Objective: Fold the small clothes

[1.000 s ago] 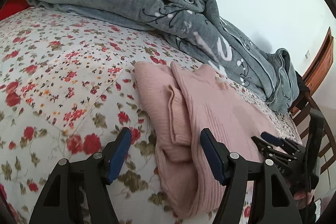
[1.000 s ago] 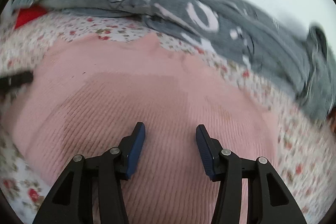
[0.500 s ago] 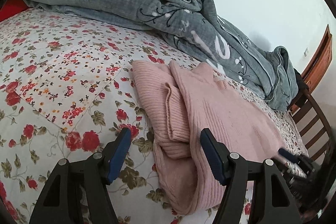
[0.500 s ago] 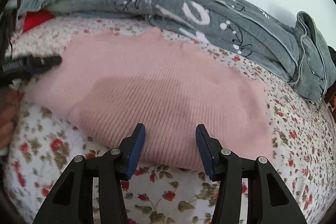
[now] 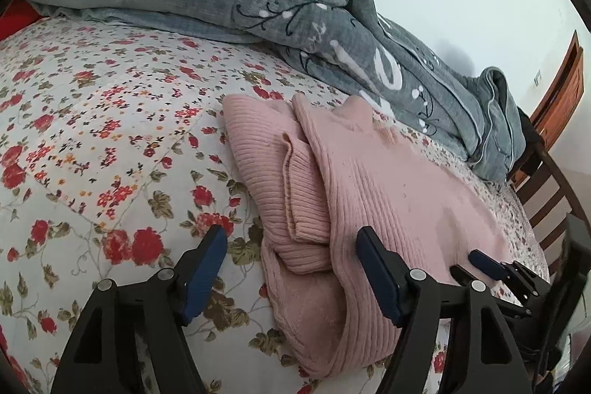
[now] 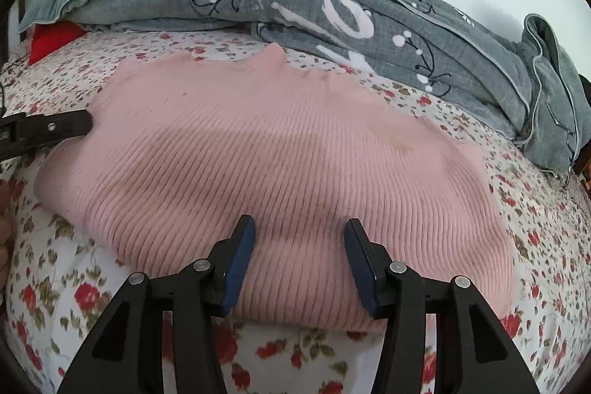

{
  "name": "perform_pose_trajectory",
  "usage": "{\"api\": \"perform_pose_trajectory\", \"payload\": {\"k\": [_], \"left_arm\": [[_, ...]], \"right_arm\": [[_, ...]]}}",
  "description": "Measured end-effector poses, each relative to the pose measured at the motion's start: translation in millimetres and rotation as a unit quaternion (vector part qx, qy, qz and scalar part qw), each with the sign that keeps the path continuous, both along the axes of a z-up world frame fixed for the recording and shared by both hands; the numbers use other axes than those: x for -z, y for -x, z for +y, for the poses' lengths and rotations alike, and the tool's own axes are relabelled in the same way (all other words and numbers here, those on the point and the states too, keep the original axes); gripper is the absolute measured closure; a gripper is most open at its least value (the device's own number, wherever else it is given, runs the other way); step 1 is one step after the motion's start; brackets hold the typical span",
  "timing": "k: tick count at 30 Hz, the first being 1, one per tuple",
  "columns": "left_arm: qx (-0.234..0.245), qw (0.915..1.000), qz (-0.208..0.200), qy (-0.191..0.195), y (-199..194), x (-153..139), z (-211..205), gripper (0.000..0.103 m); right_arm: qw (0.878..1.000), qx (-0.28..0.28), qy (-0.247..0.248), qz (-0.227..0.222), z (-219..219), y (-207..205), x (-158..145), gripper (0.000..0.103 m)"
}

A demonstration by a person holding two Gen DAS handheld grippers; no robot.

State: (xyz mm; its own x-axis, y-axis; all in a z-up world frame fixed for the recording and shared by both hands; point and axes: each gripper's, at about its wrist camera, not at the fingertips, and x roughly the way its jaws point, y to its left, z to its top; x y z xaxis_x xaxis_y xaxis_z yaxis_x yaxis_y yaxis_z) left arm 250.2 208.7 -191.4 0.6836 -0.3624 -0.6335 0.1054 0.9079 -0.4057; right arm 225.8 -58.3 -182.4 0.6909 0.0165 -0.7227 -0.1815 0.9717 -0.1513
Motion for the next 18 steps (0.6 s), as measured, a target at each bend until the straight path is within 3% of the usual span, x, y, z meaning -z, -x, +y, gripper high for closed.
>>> {"api": "perform_pose_trajectory", "payload": {"k": [7,9,12,15,18], "left_arm": [[0.018,0.9996,0.02,-0.001,-16.3,0.5,-7.7,0.028],[0.022,0.9991,0.03,-0.019,-21.6,-1.1,-14.9,0.03],[0.017,0.9987,0.045,-0.015,-27.9,-3.7,-20.0,0.047],[-0.011,0.9971,0.074,0.016,-36.9,-6.7,-16.6,0.071],[-0.028,0.9964,0.076,0.022,-36.0,-12.8,-17.3,0.079]], "right_arm": [[0.999,-0.032,-0.018,-0.012,-9.8,33.2,-4.7,0.054],[0.998,-0.051,-0.034,-0.013,-19.1,47.8,-7.0,0.053],[0.996,-0.055,-0.072,-0.005,-42.6,66.0,-7.7,0.053],[0.995,-0.046,-0.089,-0.004,-70.3,79.6,-8.8,0.053],[0.996,-0.021,-0.087,-0.013,-100.5,92.9,-11.4,0.053]]}}
